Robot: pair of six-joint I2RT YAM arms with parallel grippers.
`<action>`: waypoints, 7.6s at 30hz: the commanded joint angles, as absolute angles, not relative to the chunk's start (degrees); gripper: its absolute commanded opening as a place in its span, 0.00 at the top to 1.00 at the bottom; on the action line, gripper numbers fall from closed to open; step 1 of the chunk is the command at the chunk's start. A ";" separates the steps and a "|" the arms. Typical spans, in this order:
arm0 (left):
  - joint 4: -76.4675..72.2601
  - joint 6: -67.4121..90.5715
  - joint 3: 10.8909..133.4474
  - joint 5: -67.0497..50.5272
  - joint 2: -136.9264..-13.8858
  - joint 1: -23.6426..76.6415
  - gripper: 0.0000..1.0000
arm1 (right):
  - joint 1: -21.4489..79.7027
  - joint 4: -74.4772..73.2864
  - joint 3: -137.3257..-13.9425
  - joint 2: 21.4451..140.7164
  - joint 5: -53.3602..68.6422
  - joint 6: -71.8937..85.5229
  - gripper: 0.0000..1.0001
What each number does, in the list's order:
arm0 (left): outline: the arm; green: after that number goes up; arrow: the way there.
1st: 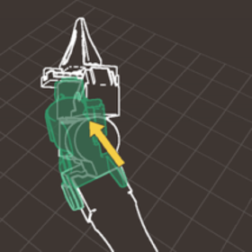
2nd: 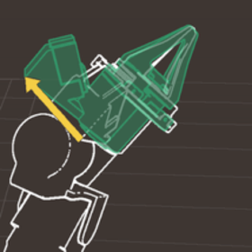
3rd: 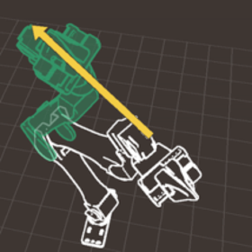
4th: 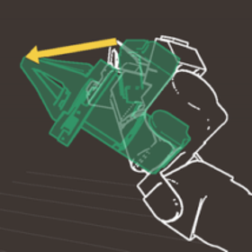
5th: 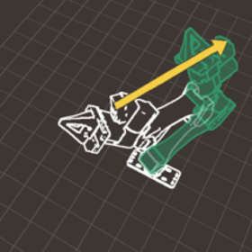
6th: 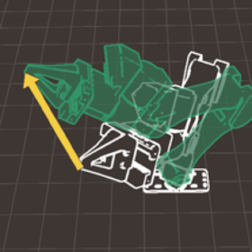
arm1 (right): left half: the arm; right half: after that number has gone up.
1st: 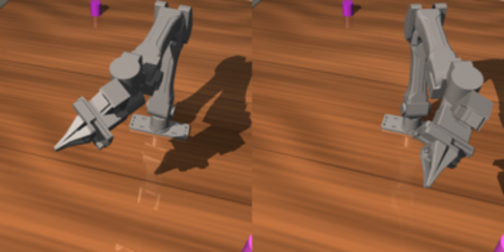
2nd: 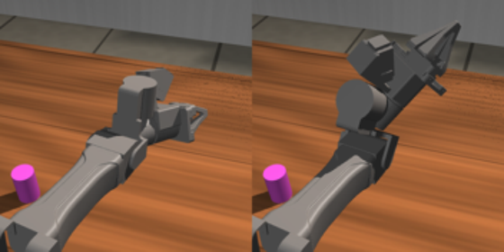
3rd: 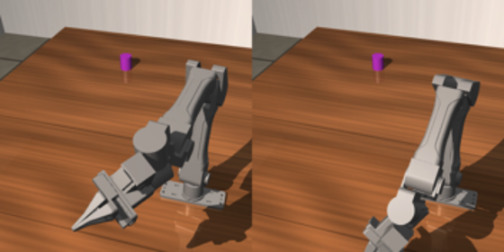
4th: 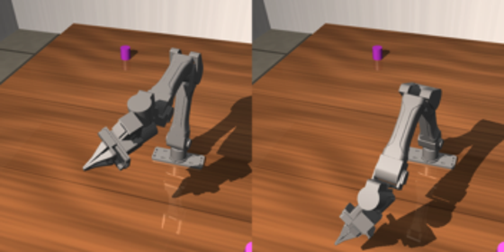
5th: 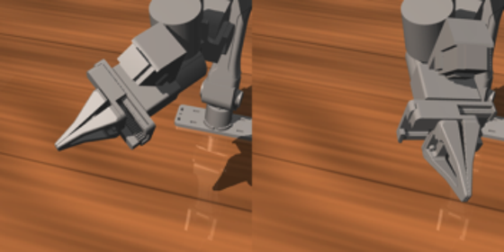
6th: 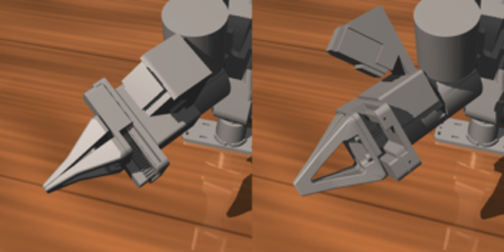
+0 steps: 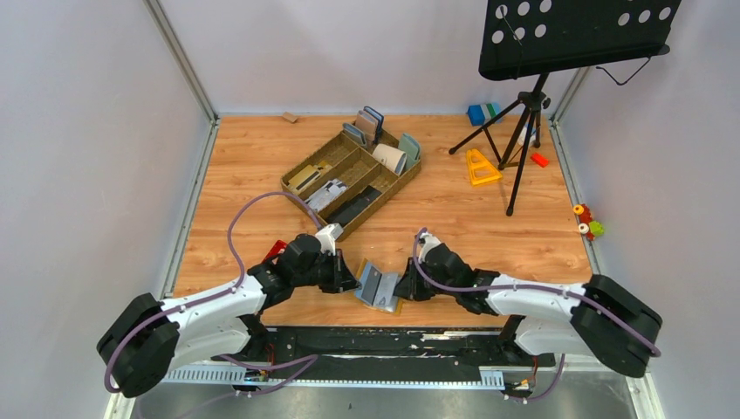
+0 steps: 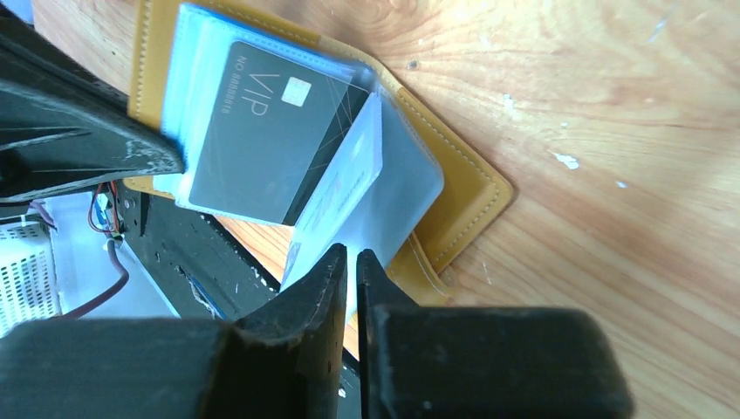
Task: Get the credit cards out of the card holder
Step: Remove the credit card from the card holder, then place the credit card in the storage box.
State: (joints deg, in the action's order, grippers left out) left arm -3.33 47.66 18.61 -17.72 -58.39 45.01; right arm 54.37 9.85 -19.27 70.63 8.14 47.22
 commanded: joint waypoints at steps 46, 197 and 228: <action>-18.52 49.51 18.50 -19.79 -69.53 44.33 1.00 | 52.22 0.53 -21.35 62.04 7.10 43.76 0.27; -6.88 46.20 21.03 -38.99 -47.09 31.80 1.00 | 34.70 32.38 -7.68 48.00 33.15 59.51 1.00; 31.42 -18.08 78.02 46.13 -100.05 39.39 1.00 | 33.76 -1.49 -14.86 31.92 25.53 47.34 1.00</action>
